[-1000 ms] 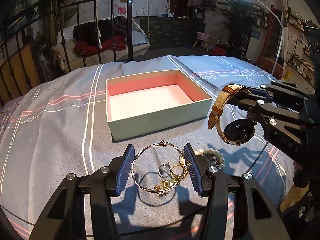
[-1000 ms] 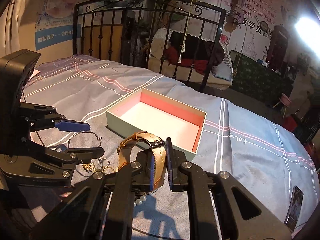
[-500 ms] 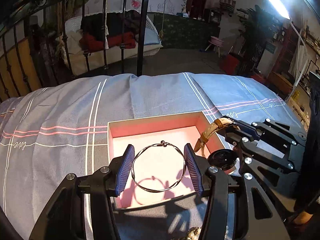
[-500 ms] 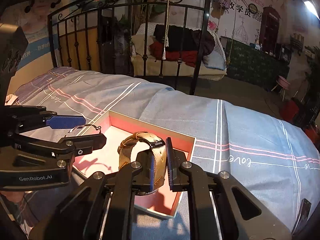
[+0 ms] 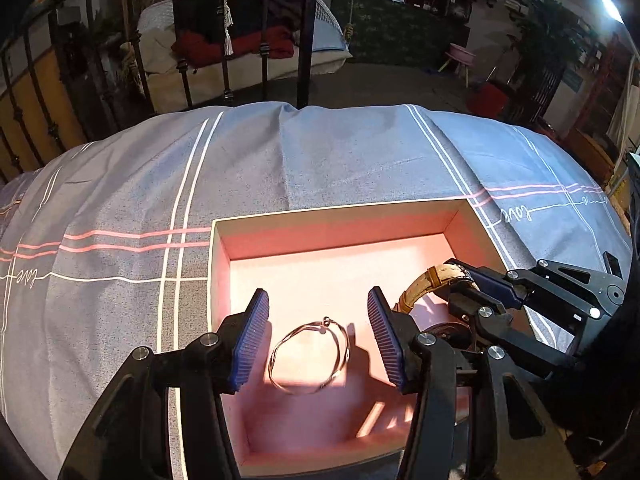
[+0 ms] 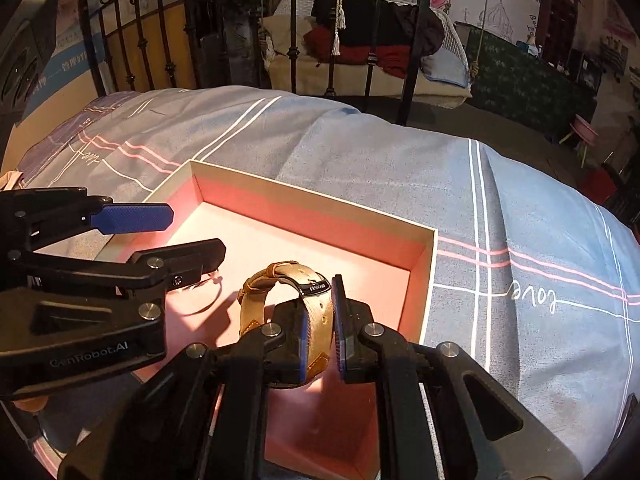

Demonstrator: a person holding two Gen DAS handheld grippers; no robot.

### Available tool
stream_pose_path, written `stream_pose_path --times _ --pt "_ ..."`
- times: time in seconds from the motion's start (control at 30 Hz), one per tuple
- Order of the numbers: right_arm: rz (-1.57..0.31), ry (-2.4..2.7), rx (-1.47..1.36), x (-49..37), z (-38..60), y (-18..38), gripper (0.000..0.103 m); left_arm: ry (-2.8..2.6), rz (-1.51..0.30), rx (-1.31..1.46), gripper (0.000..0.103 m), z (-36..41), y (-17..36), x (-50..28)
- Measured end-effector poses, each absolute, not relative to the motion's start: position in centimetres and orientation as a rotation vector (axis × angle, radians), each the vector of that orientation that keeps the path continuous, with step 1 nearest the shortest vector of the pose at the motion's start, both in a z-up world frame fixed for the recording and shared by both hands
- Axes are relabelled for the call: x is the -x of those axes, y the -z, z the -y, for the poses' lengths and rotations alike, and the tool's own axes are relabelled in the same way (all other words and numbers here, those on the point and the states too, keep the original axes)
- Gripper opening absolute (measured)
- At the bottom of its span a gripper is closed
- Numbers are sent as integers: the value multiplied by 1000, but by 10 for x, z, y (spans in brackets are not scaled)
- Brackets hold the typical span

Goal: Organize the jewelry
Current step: 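Carry the watch and bangle into the green box and open both tools, then lift both tools out of the box back toward the jewelry pile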

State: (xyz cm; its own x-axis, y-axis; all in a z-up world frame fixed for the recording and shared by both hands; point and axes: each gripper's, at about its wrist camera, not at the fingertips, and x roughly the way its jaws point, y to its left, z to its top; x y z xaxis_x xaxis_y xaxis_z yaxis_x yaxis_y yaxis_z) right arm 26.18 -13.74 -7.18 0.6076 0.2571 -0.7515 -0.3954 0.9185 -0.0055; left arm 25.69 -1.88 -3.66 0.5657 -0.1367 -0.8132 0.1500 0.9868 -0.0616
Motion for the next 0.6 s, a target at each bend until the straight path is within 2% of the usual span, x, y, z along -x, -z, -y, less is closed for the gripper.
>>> stream_pose_path --times 0.13,0.2,0.27,0.3,0.33,0.6 --pt "-836 -376 173 -260 141 75 11 162 -947 -17 52 18 35 -255" --pt "-827 -382 170 -256 144 73 16 162 -931 -7 67 16 30 -253" --pt "-814 -365 182 -251 144 68 29 159 -904 3 73 14 24 -247" --pt "-800 -355 190 -246 145 65 41 160 -893 7 76 13 20 -243" --pt "-780 -348 194 -240 146 61 46 160 -885 11 77 12 16 -239" --pt "-600 -288 114 -159 185 19 55 189 -792 35 82 -2 -4 -163"
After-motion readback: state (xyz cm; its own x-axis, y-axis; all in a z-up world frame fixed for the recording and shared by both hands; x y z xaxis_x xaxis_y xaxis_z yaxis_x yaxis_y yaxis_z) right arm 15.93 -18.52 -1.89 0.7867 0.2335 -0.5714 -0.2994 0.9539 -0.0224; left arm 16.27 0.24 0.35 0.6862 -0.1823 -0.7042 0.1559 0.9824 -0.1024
